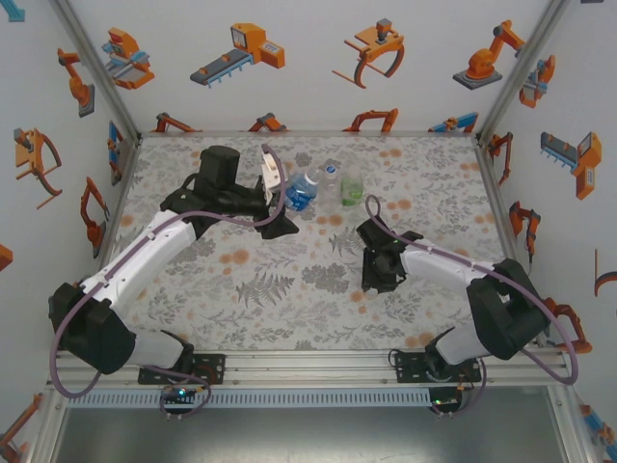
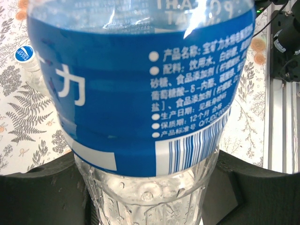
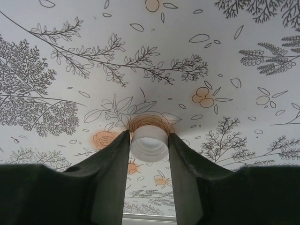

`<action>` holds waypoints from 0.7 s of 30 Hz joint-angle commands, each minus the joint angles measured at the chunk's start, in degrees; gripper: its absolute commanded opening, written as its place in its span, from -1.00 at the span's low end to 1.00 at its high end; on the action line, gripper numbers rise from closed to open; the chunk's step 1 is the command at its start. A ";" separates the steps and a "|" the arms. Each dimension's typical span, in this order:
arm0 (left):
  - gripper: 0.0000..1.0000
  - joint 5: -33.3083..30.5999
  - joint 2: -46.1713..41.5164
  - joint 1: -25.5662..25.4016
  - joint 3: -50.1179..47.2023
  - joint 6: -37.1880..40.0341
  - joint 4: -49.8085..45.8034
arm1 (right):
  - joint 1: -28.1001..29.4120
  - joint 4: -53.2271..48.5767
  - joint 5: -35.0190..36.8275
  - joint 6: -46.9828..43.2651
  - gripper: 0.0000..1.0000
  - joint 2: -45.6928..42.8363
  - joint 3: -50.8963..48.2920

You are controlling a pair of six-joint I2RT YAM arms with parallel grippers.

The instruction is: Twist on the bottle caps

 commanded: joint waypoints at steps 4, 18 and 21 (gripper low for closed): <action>-0.86 1.05 -2.12 -0.28 -0.59 -0.64 1.22 | -0.20 -0.91 -0.87 1.53 -0.32 -0.99 0.45; -0.86 0.04 -3.04 -0.42 -0.84 -0.57 0.97 | 2.78 -2.24 -2.31 -3.41 -0.32 12.35 18.54; -0.86 0.02 -3.16 -0.44 -0.95 -0.57 1.01 | 4.33 -3.58 -2.20 -4.67 -0.30 17.05 23.71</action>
